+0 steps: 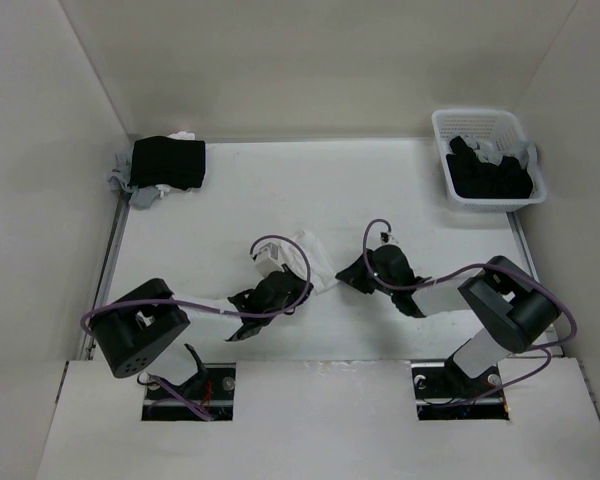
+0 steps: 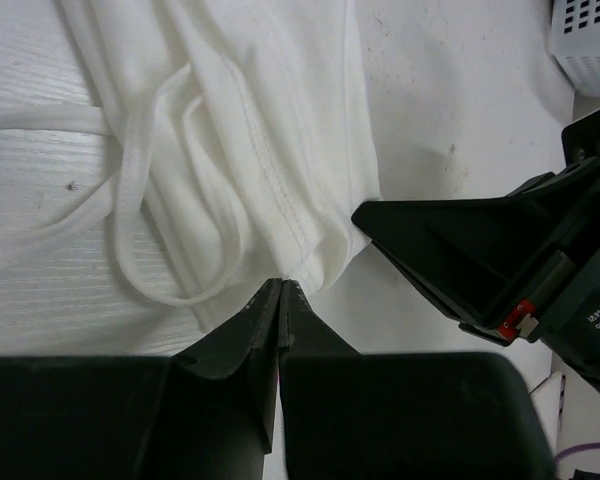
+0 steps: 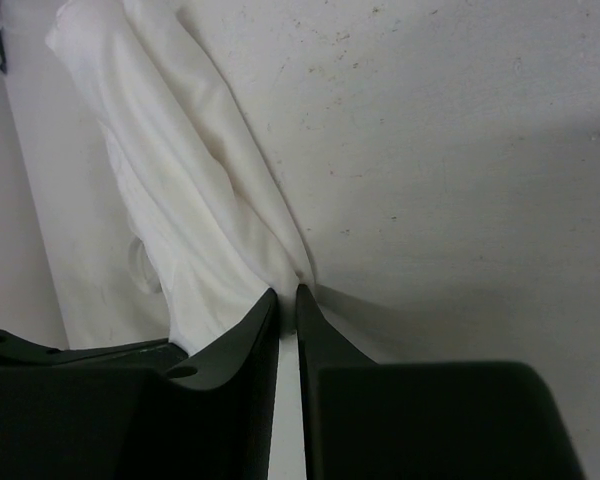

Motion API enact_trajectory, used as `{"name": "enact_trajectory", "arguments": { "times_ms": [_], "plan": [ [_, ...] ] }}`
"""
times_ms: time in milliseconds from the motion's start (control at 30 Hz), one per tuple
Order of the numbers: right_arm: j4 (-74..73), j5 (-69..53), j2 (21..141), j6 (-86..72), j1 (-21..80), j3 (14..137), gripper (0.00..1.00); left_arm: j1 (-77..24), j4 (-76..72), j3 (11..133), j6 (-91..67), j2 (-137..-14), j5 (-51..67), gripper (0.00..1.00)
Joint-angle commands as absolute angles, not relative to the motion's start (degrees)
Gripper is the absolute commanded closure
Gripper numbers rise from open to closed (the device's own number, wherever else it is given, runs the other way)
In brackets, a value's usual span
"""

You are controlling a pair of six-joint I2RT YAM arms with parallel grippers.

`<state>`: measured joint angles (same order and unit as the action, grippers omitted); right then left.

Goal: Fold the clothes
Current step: Fold the tank top

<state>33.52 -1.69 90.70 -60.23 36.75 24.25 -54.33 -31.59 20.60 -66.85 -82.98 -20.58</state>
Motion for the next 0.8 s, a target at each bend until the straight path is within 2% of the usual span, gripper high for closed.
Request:
{"name": "enact_trajectory", "arguments": {
  "times_ms": [0, 100, 200, 300, 500, 567, 667, 767],
  "plan": [
    [35.5, -1.0, 89.5, -59.7, 36.2, 22.9, 0.86, -53.4, -33.8, 18.5, -68.7, -81.1, -21.6, 1.00],
    [35.5, -1.1, 89.4, -59.7, 36.4, 22.8, 0.82, -53.0, -34.6, 17.9, -69.3, -82.1, -20.7, 0.95],
    [35.1, -1.5, 88.3, -59.5, 36.4, 22.7, 0.64, -53.0, -36.0, 17.6, -68.6, -81.3, -19.8, 0.84],
    [33.1, -1.0, 84.7, -58.7, 36.8, 22.2, 0.54, -53.5, -34.2, 15.9, -66.8, -76.0, -20.7, 0.83],
    [24.5, 1.0, 75.7, -55.0, 37.0, 22.3, 0.52, -54.8, -25.3, 18.6, -62.3, -66.2, -24.5, 0.83],
    [21.2, 3.0, 72.1, -53.5, 37.4, 22.8, 0.57, -54.3, -23.6, 20.6, -58.6, -64.3, -25.6, 0.83],
    [18.3, 4.6, 68.4, -48.4, 38.4, 25.5, 0.77, -50.4, -22.8, 22.1, -54.2, -61.8, -26.2, 0.79],
    [17.8, 2.6, 71.8, -44.7, 39.5, 31.3, 0.89, -45.4, -24.7, 25.2, -52.7, -63.8, -24.2, 0.76]
  ]
}}
